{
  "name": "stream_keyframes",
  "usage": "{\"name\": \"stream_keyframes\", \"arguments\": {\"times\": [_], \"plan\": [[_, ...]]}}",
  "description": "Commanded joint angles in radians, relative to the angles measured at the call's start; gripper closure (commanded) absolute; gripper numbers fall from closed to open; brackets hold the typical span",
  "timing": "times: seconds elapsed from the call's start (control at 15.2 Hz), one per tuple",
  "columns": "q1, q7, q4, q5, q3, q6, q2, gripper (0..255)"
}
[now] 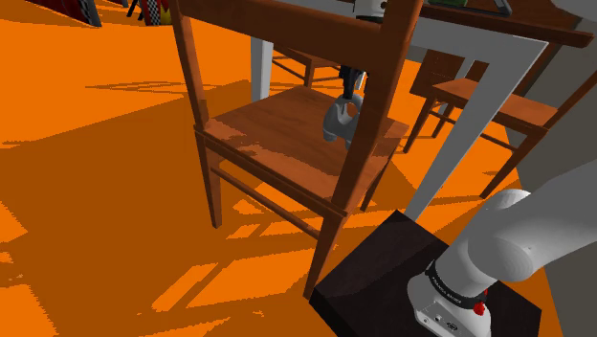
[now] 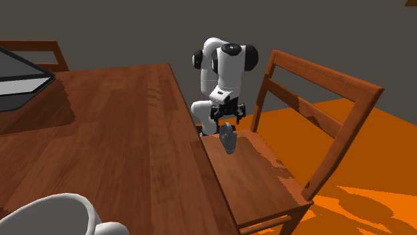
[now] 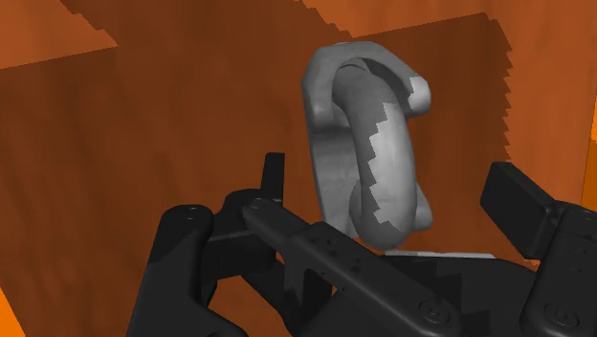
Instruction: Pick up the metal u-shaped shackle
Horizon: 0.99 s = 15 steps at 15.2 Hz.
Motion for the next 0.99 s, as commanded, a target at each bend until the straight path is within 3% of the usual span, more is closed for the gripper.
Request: {"name": "stream_keyframes", "arguments": {"times": [0.0,0.4,0.46,0.92], "plan": [[0.0,-0.001,-0.021,0.0,0.0,0.021,-0.001,0],[0.0,-0.004,-0.097,0.001,0.001,0.082,-0.015,0],[0.0,-0.004,-0.096,0.002,0.001,0.08,-0.016,255],[0.0,-0.005,-0.097,0.001,0.001,0.08,-0.017,255]]}}
